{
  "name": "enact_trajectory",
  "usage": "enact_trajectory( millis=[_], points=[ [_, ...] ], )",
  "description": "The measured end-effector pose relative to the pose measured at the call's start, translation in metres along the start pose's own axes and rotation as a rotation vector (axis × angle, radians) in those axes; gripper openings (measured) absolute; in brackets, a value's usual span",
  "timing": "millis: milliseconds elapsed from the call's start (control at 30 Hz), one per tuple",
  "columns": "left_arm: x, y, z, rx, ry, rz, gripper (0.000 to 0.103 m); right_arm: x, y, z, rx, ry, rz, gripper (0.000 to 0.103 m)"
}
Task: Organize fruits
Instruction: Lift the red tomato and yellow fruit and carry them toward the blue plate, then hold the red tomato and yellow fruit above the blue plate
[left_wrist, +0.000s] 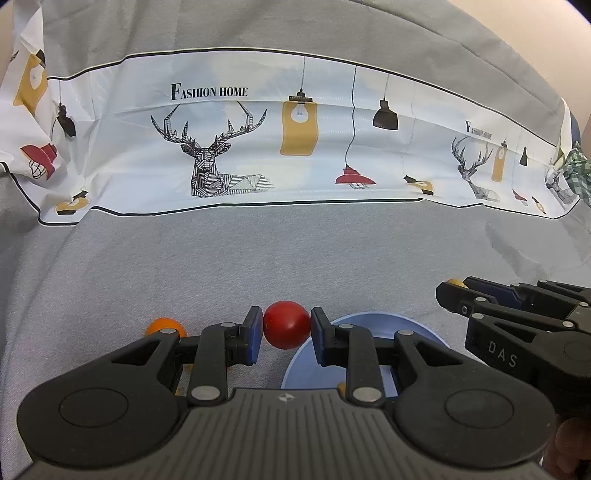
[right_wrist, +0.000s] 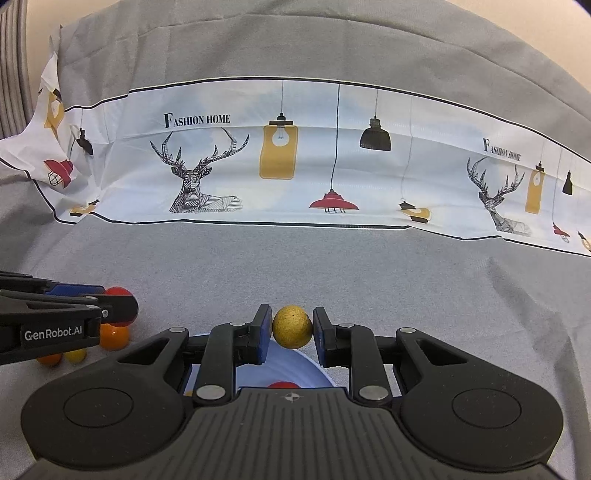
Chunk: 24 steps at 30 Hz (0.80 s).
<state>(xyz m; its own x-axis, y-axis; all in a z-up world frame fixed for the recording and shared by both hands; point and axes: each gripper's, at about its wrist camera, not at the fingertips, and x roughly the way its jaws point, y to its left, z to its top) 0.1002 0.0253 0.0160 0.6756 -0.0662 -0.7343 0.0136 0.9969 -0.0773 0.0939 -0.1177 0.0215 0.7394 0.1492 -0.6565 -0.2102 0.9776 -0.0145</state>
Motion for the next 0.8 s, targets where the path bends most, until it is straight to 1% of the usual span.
enact_trajectory(
  millis=[800],
  points=[
    [0.0008, -0.0028, -0.0005, 0.010, 0.000, -0.028, 0.031, 0.0049, -0.0020, -0.0012, 0.003, 0.012, -0.002, 0.025]
  ],
)
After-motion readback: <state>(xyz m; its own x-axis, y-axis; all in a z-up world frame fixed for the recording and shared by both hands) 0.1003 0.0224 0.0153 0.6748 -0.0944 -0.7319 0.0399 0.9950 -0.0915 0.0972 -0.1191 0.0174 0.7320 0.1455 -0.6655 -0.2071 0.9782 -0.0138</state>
